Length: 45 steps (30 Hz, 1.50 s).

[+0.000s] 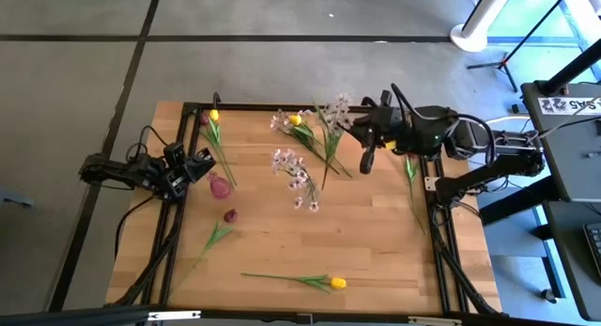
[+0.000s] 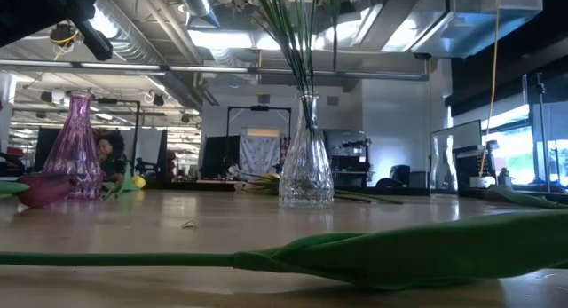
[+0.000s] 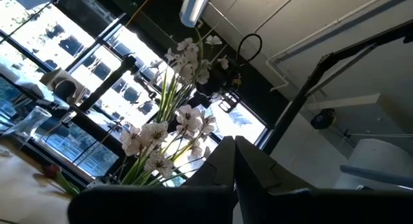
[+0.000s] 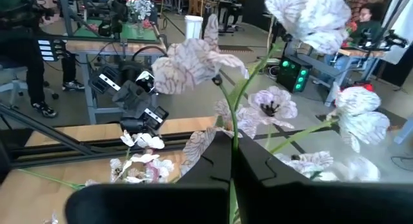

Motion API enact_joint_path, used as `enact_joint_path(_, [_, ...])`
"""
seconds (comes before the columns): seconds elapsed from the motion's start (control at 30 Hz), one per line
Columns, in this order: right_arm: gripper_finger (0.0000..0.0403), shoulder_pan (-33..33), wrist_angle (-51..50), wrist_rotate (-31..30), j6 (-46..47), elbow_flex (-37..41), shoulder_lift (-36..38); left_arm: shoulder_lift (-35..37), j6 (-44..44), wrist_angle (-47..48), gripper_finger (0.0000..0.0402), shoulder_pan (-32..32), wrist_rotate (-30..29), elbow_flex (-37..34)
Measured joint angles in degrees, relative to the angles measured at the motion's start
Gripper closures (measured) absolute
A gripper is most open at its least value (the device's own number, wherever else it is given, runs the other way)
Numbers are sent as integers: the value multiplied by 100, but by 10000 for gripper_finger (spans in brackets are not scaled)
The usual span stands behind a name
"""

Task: Sort flowers into vase by color
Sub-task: Put the right white flowers into the bottom transparent vase

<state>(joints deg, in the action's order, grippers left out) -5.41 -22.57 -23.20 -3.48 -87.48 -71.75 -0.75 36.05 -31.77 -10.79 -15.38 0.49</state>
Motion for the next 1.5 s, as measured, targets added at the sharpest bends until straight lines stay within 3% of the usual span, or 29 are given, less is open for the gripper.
enact_joint_path(0.67, [402,2,170,28,-137,7,-369,0,103,4,401,-2,46,2])
enact_joint_path(1.03, [402,-397,-218,129,-579,4,-510,0,91,25,401,-2,46,2])
enact_joint_path(1.3, [402,-448,-763,1449,-616,2,-917,2,87,17,401,-1,46,7])
enact_joint_path(1.5, [402,-448,-358,2059,-554,2,-1189,0,92,18,401,-2,44,5])
